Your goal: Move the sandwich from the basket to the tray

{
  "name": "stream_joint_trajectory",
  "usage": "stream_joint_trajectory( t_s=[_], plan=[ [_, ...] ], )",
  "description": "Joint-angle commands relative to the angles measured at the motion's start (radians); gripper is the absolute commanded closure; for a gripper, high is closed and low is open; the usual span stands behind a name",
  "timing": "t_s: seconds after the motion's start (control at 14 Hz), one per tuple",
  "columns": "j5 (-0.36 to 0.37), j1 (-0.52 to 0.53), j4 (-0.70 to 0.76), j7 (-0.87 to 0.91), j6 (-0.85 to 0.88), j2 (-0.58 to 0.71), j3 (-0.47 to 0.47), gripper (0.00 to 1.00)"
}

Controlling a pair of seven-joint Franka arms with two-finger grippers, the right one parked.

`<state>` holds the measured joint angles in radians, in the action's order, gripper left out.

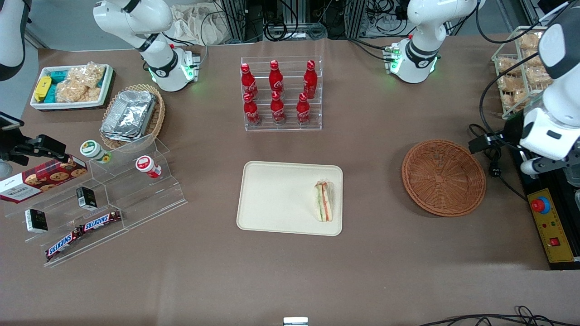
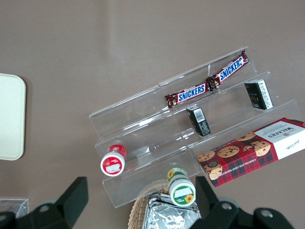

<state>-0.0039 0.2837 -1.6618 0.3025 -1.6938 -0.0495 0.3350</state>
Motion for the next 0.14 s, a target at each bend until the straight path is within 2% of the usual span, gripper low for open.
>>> stream_joint_trajectory(
  t_s=[0.0,0.07],
  plan=[
    [-0.01,0.02,0.077,-0.022,0.032,-0.041,0.01,0.01],
    [-0.01,0.02,0.079,-0.025,0.032,-0.043,0.01,0.0]
  ],
)
